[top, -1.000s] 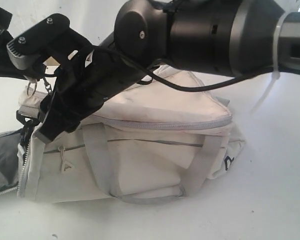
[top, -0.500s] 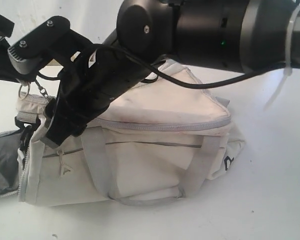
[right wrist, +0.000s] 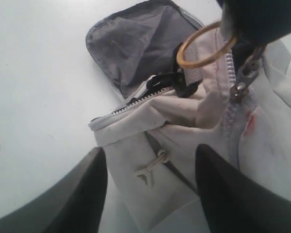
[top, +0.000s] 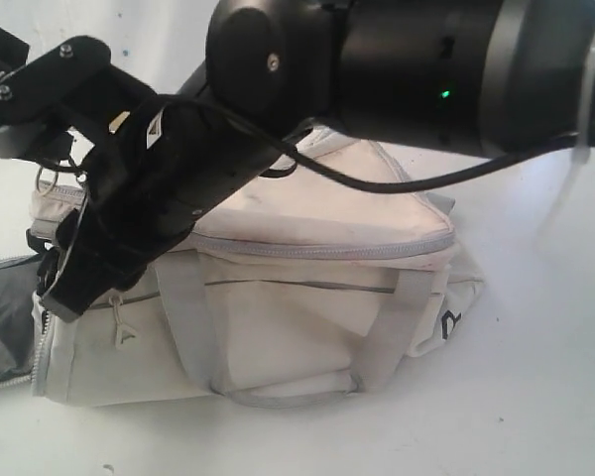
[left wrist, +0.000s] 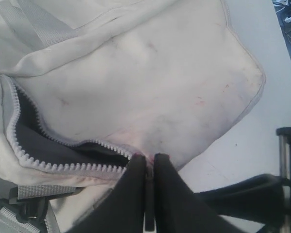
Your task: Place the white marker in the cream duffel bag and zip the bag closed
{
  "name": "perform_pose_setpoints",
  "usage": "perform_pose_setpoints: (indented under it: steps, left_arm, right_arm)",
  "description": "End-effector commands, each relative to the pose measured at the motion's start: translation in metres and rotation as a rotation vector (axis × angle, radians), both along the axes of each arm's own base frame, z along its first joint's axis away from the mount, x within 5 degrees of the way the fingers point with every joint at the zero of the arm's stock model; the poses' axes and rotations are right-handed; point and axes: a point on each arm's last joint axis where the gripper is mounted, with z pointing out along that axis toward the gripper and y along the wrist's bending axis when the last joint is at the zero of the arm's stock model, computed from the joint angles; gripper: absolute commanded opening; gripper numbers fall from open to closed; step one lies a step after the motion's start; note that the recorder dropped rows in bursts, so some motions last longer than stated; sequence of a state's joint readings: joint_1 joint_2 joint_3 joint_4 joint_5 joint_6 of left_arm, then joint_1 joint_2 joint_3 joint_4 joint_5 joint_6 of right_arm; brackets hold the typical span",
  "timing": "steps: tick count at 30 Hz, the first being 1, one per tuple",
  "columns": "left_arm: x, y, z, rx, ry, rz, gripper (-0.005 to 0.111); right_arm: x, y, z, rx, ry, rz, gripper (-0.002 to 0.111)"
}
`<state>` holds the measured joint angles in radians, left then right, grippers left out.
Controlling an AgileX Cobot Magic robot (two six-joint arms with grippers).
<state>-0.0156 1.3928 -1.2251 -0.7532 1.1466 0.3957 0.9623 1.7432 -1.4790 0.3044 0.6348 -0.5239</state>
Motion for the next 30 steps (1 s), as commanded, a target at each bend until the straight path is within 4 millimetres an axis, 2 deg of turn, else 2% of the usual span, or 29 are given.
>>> perform_pose_setpoints:
  steps: [1, 5, 15, 30]
  left_arm:
    - [-0.002, 0.0, 0.005, -0.017, -0.002, -0.005, 0.0]
    - [-0.003, -0.001, 0.005, -0.016, 0.011, -0.017, 0.0]
    - [-0.005, -0.001, 0.004, -0.012, 0.027, -0.033, 0.0]
    - [-0.005, -0.001, 0.004, -0.012, 0.026, -0.032, 0.0]
  right_arm:
    - [0.01, 0.007, -0.013, -0.022, -0.076, -0.008, 0.051]
    - [0.014, 0.005, -0.015, -0.071, -0.153, 0.01, 0.051]
    - [0.016, 0.005, -0.018, -0.07, -0.129, -0.03, 0.051]
    - [0.021, 0.005, -0.013, -0.062, -0.229, -0.019, 0.05]
